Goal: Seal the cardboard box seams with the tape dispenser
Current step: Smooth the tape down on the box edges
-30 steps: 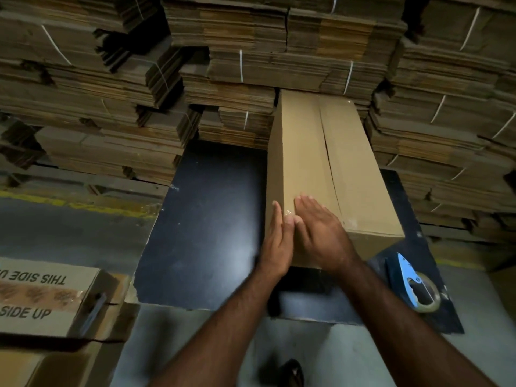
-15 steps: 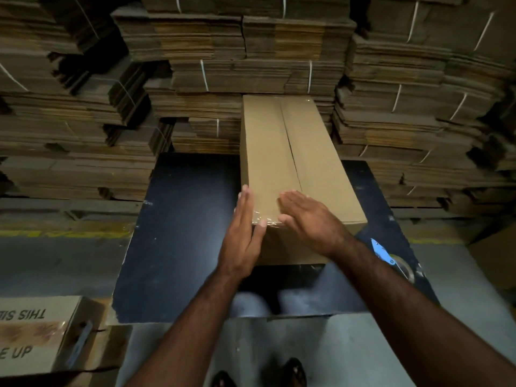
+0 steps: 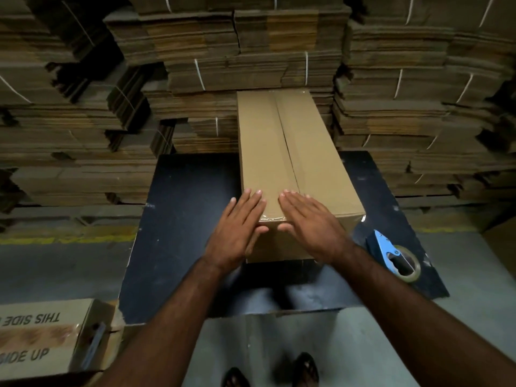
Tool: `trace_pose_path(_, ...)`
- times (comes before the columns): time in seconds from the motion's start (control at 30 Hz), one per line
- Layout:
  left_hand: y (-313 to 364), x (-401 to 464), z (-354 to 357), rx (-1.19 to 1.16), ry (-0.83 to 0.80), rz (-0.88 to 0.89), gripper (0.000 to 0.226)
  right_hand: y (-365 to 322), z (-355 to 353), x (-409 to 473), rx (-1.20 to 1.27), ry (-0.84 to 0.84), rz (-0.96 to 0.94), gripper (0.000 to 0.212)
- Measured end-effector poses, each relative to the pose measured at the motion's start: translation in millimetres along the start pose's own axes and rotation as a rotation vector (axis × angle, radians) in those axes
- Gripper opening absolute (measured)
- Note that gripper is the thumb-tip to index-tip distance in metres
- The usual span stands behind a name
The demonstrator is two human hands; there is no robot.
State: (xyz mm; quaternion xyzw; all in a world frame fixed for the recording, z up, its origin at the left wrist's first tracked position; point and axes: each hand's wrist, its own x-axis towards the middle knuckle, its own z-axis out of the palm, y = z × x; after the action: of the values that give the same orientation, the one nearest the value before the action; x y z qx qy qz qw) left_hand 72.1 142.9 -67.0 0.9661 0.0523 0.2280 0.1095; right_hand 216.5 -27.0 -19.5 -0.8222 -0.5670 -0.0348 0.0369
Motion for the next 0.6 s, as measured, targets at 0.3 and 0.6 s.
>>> trace_pose_path(0.3, 12.1, 26.6, 11.7, 0.235, 0.059, 0.123, 0.055, 15.6, 20.1, -10.8, -0.027, 0.143, 0.127, 0.057)
trace_pose_path(0.6, 47.1, 38.1, 4.3, 0.305, 0.037, 0.081, 0.052, 42.6, -1.7, -21.1, 0.027, 0.128, 0.160, 0.071)
